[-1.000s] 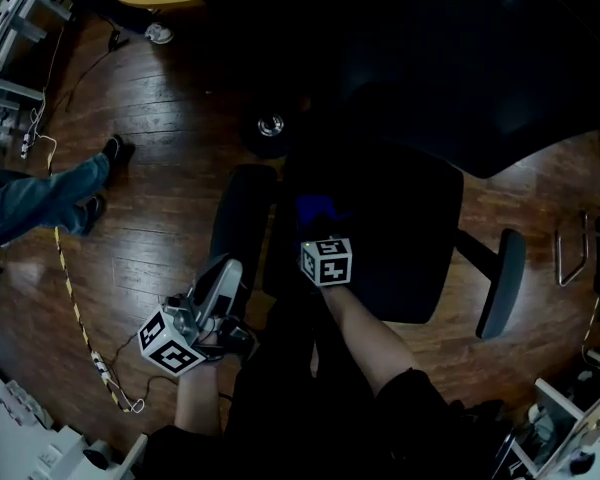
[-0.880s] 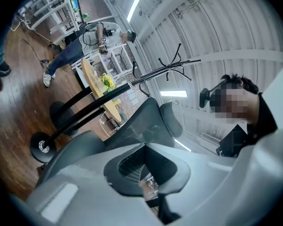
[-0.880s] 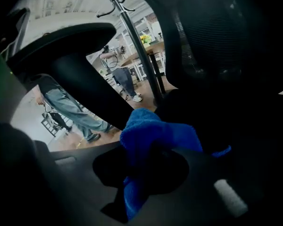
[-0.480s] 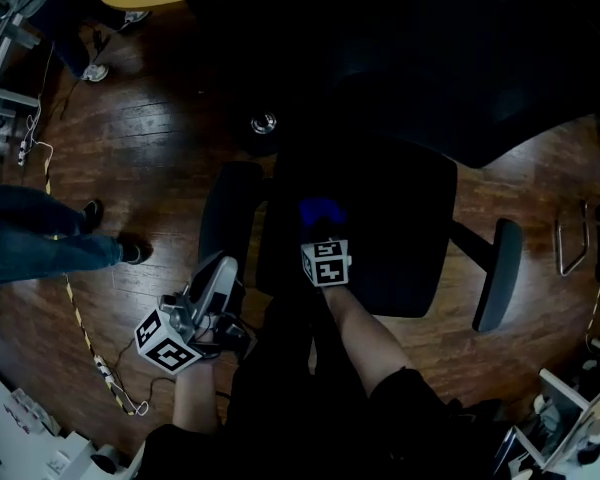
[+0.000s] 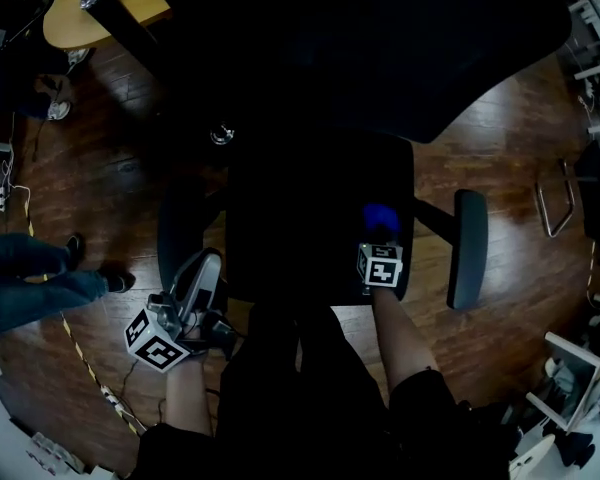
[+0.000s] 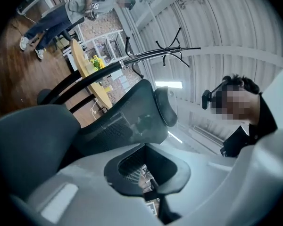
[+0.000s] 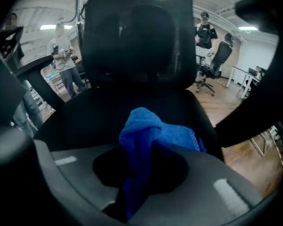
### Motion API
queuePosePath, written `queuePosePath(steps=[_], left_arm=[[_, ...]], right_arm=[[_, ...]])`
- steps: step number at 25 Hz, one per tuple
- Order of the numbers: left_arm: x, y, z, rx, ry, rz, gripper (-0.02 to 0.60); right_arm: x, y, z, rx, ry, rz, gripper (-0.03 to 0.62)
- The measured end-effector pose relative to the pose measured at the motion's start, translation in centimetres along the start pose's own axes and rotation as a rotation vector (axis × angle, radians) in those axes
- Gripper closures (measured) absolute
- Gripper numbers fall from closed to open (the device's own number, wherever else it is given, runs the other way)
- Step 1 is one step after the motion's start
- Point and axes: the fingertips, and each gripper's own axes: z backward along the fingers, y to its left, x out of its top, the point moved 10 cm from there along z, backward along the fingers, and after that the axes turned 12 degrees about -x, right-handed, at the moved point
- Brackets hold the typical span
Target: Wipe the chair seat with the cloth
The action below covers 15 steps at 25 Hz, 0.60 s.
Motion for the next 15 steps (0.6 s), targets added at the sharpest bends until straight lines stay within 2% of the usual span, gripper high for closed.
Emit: queuePosePath(steps=[2,5,8,12,15], left_arm=[[-0.3,0.0,-0.7,-0.008,0.006,0.003,0.594],[-0.5,-0.1,-1.4,-0.02,0.016,0.005,0.594],[-0.6,-0.3,-1.3,-0.016,0.019,0.002,0.594],[-0.7,-0.5,-0.7,-0.007,0.006,-0.005,0.594],[-0.7,-0.8,0.1,0.003,-0.009,-0.008,0.594]], right_arm=[[-0.5,-3.0,0.6,-0.053,0.011,-0.039,0.526],[-0.9,-5.4,1.3,-0.094,0.014,-0.069,0.526],[-1.1,-5.7,1.4,-0.115,-0.002,-0.072,0.526],[-0.8,-5.9,1.5,-0.1,-0.032,-0.084,0.526],[-0.9,-5.1,2.1,-0.108,-0.05,-0.156,0.526]])
